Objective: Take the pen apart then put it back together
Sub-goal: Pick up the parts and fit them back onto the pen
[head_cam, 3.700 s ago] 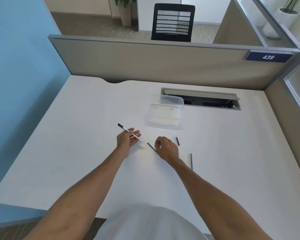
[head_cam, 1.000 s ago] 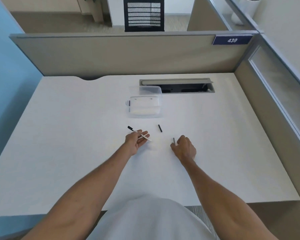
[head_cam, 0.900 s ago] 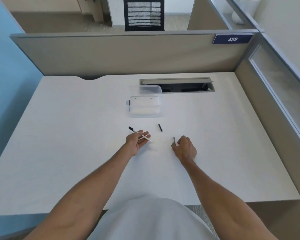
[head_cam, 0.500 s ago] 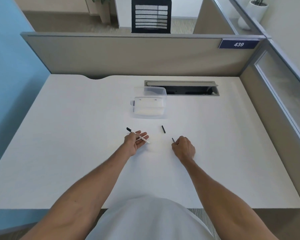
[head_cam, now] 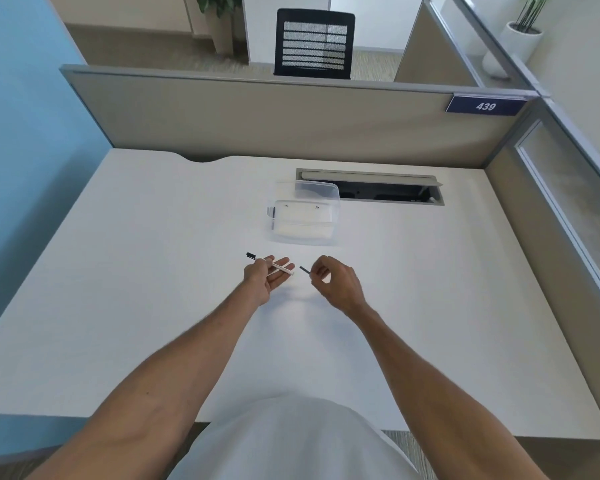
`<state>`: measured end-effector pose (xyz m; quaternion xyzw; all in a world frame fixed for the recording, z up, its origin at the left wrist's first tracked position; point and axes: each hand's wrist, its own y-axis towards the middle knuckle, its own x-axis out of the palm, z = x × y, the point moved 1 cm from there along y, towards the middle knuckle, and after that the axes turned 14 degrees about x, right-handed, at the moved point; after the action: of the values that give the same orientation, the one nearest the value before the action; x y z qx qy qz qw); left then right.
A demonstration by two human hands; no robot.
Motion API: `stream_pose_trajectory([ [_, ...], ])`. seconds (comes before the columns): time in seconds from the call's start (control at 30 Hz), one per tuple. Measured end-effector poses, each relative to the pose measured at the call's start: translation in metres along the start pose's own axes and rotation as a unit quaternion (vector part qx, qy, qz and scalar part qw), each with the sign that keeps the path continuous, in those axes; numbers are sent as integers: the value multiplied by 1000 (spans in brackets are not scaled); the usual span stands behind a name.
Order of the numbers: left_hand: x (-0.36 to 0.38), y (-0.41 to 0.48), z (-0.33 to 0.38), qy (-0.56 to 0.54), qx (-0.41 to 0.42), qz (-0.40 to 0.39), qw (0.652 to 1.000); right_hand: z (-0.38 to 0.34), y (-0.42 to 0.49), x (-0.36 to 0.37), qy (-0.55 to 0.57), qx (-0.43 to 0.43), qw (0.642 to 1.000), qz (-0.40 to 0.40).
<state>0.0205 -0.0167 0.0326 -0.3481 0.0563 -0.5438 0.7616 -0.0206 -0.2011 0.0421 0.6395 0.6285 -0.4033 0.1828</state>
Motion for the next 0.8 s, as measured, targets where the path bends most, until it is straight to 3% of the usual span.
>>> stream_pose_trajectory([
  [0.47,-4,2,-1,-14,7,-9,1000,-11,-1,8,-52,-20,998,-20],
  [0.8,-1,0,-7,-14,-3,-2,1000,-8,-1,16,-56,-40,997,22],
])
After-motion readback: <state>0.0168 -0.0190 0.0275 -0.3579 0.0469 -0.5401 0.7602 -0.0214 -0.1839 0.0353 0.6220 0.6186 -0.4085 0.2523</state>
